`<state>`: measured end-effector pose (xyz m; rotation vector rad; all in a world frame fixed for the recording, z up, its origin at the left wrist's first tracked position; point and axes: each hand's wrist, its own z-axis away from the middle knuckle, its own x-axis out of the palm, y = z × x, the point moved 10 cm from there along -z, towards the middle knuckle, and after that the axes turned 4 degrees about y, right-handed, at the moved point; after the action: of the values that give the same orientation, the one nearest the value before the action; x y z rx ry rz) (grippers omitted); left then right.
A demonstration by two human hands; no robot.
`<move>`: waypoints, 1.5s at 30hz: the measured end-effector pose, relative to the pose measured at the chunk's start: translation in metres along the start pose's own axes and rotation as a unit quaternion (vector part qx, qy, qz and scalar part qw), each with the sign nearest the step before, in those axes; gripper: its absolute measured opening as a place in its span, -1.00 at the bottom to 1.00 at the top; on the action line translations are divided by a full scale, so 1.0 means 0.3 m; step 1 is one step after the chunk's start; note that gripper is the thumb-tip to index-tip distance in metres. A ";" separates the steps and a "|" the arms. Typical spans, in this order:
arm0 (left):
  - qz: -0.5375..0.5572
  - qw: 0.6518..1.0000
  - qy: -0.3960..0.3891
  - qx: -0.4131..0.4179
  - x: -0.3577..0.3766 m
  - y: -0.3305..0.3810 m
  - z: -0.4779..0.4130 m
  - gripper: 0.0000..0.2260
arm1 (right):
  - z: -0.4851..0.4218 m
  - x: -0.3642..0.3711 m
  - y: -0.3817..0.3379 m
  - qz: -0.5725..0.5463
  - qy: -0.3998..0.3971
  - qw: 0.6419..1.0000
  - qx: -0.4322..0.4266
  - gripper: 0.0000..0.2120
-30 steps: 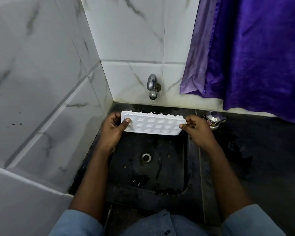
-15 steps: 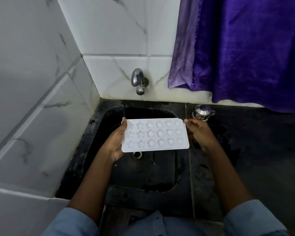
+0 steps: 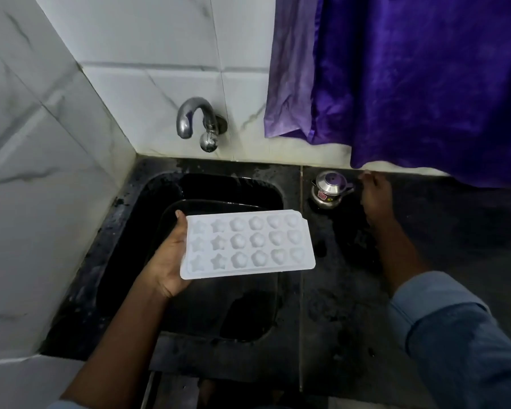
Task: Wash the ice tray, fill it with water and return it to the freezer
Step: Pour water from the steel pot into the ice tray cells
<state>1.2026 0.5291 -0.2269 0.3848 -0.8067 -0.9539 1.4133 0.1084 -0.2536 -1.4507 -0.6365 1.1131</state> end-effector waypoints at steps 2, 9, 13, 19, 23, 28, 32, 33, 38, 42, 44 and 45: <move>-0.001 1.000 0.008 -0.006 -0.006 -0.015 -0.013 -0.21 | -0.041 0.050 0.036 0.027 -0.030 0.999 -0.004 -0.75; -0.004 0.999 0.041 -0.004 -0.022 -0.051 -0.031 -0.21 | -0.064 0.135 0.090 -0.008 -0.055 0.998 0.011 -0.59; -0.002 0.997 0.075 0.001 -0.042 -0.069 -0.030 -0.18 | -0.061 0.140 0.081 -0.015 -0.071 0.997 0.002 -0.54; -0.017 0.996 0.085 0.006 -0.026 -0.100 -0.005 -0.18 | -0.064 0.153 0.098 0.039 -0.168 0.984 0.033 -0.59; -0.022 0.995 0.094 0.017 -0.039 -0.092 0.022 -0.20 | -0.025 0.147 0.100 0.004 -0.175 0.983 0.050 -0.63; -0.004 0.996 0.083 0.034 -0.045 -0.053 0.080 -0.22 | 0.033 0.096 0.042 -0.029 -0.154 0.987 0.039 -0.64; -0.005 0.997 0.067 0.035 -0.036 -0.024 0.123 -0.24 | 0.113 0.025 -0.125 -0.064 -0.158 0.985 0.002 -0.65; -0.006 0.998 0.060 0.035 -0.036 -0.016 0.137 -0.23 | 0.143 0.010 -0.179 -0.064 -0.160 0.985 -0.010 -0.64; -0.009 0.998 0.043 0.041 -0.049 0.028 0.223 -0.26 | 0.312 -0.041 -0.391 -0.071 -0.189 0.978 -0.048 -0.66; 0.000 0.999 0.017 0.038 -0.072 0.042 0.291 -0.31 | 0.445 -0.053 -0.501 -0.060 -0.223 0.971 -0.070 -0.65; 0.000 0.999 0.007 0.044 -0.085 0.045 0.317 -0.33 | 0.507 -0.045 -0.545 -0.048 -0.242 0.965 -0.085 -0.61; 0.000 0.999 0.005 0.048 -0.091 0.046 0.328 -0.35 | 0.536 -0.042 -0.565 -0.043 -0.252 0.962 -0.092 -0.57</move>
<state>1.1275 0.5644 -0.1659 0.4720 -0.8448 -0.9142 1.2991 0.2045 -0.0734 -1.2799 -1.1759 1.3963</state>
